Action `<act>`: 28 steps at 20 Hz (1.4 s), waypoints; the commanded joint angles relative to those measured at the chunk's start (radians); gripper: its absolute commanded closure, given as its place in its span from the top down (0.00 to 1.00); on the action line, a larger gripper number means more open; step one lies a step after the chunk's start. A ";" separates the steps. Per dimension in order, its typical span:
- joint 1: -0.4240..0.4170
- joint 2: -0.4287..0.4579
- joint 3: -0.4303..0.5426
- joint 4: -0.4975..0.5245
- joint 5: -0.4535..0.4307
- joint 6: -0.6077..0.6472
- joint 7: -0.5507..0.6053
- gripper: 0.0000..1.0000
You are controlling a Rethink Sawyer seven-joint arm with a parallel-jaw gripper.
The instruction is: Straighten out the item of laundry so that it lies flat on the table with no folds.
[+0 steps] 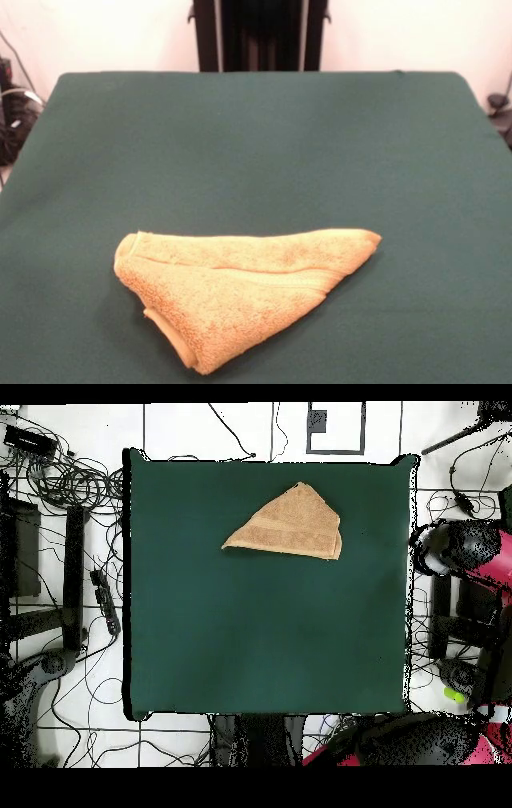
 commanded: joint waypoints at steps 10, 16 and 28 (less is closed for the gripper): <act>-0.065 -0.039 0.108 0.052 -0.032 0.129 -0.393 1.00; -0.024 -0.025 0.095 0.038 -0.054 0.098 -0.339 1.00; 0.172 0.038 -0.061 -0.020 -0.142 0.026 0.032 1.00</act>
